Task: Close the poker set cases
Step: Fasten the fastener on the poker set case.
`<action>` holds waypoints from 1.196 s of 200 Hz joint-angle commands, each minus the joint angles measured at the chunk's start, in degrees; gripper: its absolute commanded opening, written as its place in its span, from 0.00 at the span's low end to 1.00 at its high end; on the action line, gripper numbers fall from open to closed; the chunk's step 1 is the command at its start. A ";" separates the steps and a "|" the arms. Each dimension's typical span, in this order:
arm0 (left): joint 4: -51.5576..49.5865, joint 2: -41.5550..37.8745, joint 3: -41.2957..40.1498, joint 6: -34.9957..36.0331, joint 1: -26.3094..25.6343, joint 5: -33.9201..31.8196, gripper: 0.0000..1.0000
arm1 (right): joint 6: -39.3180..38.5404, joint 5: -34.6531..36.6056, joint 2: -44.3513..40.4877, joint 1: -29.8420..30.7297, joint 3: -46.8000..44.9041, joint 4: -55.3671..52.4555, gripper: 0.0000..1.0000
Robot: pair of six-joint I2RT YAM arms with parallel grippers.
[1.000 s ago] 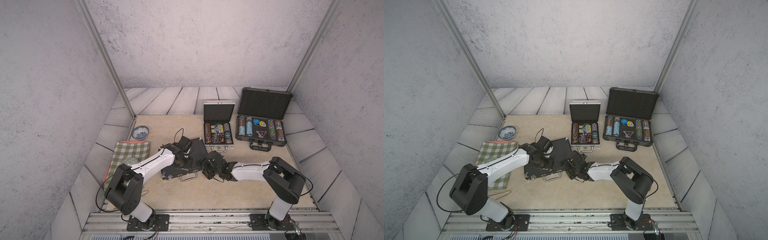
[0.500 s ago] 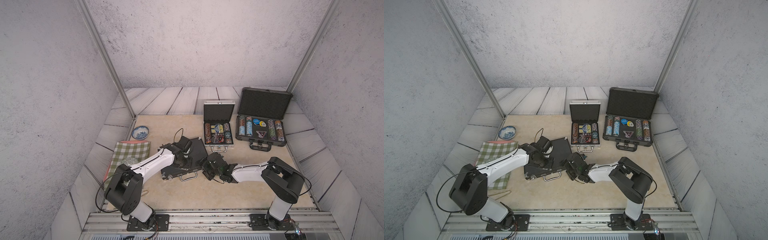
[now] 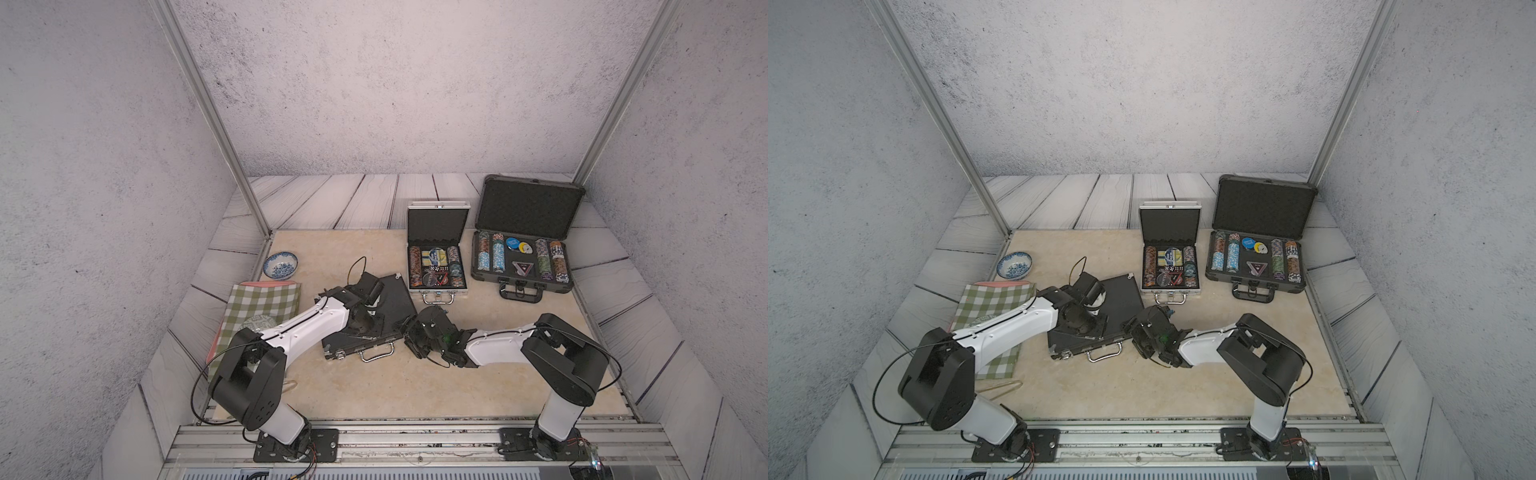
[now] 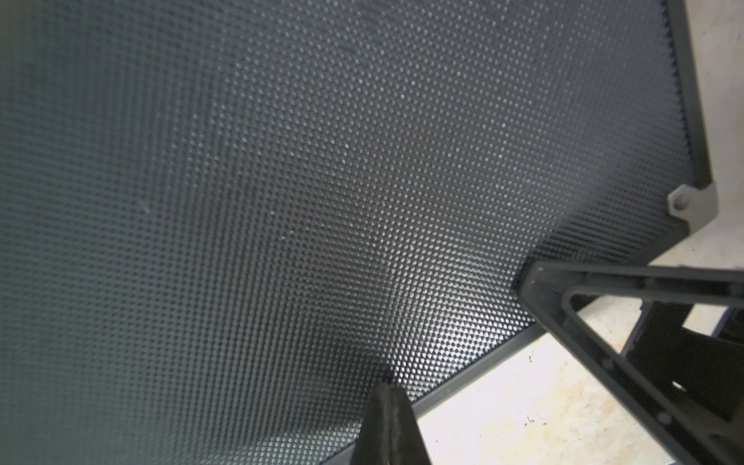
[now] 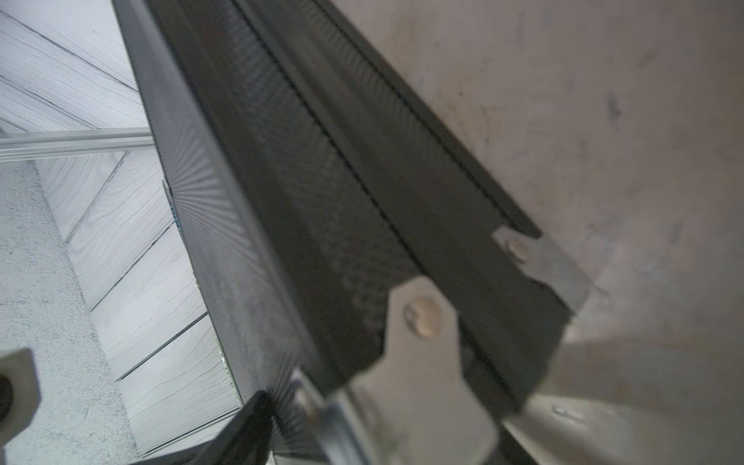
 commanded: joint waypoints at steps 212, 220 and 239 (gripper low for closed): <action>-3.97 0.21 -1.46 0.43 0.38 0.51 0.04 | -10.91 1.32 3.56 -3.00 1.51 -7.51 0.77; -3.96 0.30 -1.52 0.43 0.38 0.55 0.04 | -10.21 0.99 4.12 -3.00 1.54 -6.98 0.77; -4.04 0.29 -1.48 0.52 0.38 0.55 0.04 | -8.19 0.26 4.69 -2.93 1.13 -6.32 0.77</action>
